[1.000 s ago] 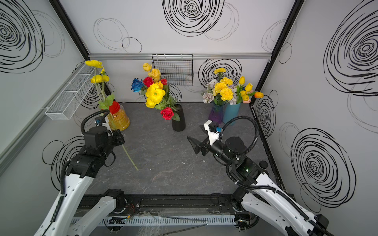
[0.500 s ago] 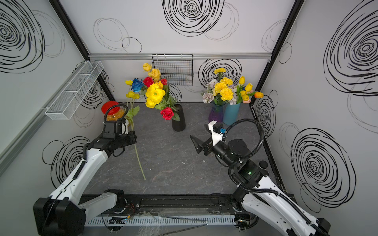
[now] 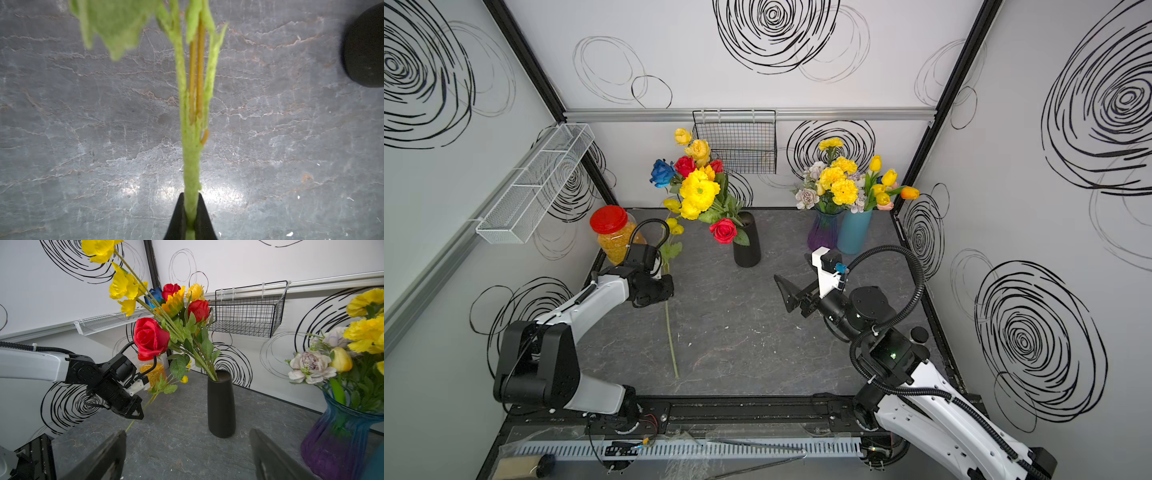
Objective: Pick out yellow flowers from the vase
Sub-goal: Place the flower at the center of the board.
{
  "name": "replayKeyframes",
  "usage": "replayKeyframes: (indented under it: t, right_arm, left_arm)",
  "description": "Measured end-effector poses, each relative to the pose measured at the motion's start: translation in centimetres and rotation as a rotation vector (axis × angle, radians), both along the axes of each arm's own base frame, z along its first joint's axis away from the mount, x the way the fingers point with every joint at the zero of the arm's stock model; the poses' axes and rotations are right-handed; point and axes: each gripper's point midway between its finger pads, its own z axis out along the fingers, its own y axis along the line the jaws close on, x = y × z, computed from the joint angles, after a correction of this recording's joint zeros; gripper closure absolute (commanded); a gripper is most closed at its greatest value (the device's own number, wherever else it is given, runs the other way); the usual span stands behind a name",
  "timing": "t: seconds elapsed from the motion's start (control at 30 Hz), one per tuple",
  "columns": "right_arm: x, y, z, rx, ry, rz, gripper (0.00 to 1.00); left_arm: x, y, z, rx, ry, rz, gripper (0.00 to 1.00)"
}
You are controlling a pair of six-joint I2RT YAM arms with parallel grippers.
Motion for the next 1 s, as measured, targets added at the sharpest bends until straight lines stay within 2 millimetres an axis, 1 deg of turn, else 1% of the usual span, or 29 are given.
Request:
replayKeyframes:
  t: [0.1,0.13,0.23,0.3,0.33,0.43,0.6,0.77,0.83,0.87,0.93,1.0]
  right_arm:
    - [0.1,-0.1,0.0,0.001,0.001,-0.006,0.05]
    - [0.1,-0.1,-0.1,0.002,0.003,-0.007,0.05]
    - [0.1,-0.1,-0.3,0.004,0.01,-0.009,0.05]
    - [0.2,-0.2,-0.5,0.005,0.017,-0.013,0.05]
    - [0.2,-0.2,-0.7,0.005,0.021,-0.015,0.05]
    - [0.2,-0.3,-1.1,0.005,0.029,-0.021,0.04]
    - [0.2,-0.5,-0.9,0.01,0.025,-0.028,0.04]
    - [0.2,-0.6,-0.9,0.011,0.024,-0.029,0.04]
    - [0.3,-0.7,-1.0,0.01,0.028,-0.042,0.02]
    - [0.8,-0.8,-1.4,-0.004,0.043,-0.06,0.02]
    - [1.6,-1.2,-2.0,-0.03,0.07,-0.096,0.03]
    - [2.9,-2.0,-2.5,-0.059,0.102,-0.148,0.04]
  left_arm:
    - [0.2,0.3,-0.8,0.006,0.017,0.002,1.0]
    - [0.2,0.4,-1.0,0.006,0.02,0.004,0.95]
    - [0.3,0.9,-1.3,0.008,0.031,0.014,0.89]
    - [0.6,1.1,-1.3,0.01,0.029,0.017,0.78]
    - [0.6,1.2,-1.3,0.012,0.028,0.016,0.75]
    - [0.7,1.3,-1.3,0.012,0.025,0.016,0.72]
    - [0.7,1.4,-1.3,0.013,0.025,0.017,0.71]
    - [0.7,1.9,-1.1,0.034,0.019,0.025,0.65]
    - [0.8,1.9,-0.4,0.047,-0.003,0.023,0.62]
    - [0.8,2.0,0.3,0.065,-0.027,0.023,0.59]
    - [0.8,1.9,2.3,0.101,-0.099,0.021,0.54]
    - [0.5,1.0,5.2,0.107,-0.209,0.005,0.52]
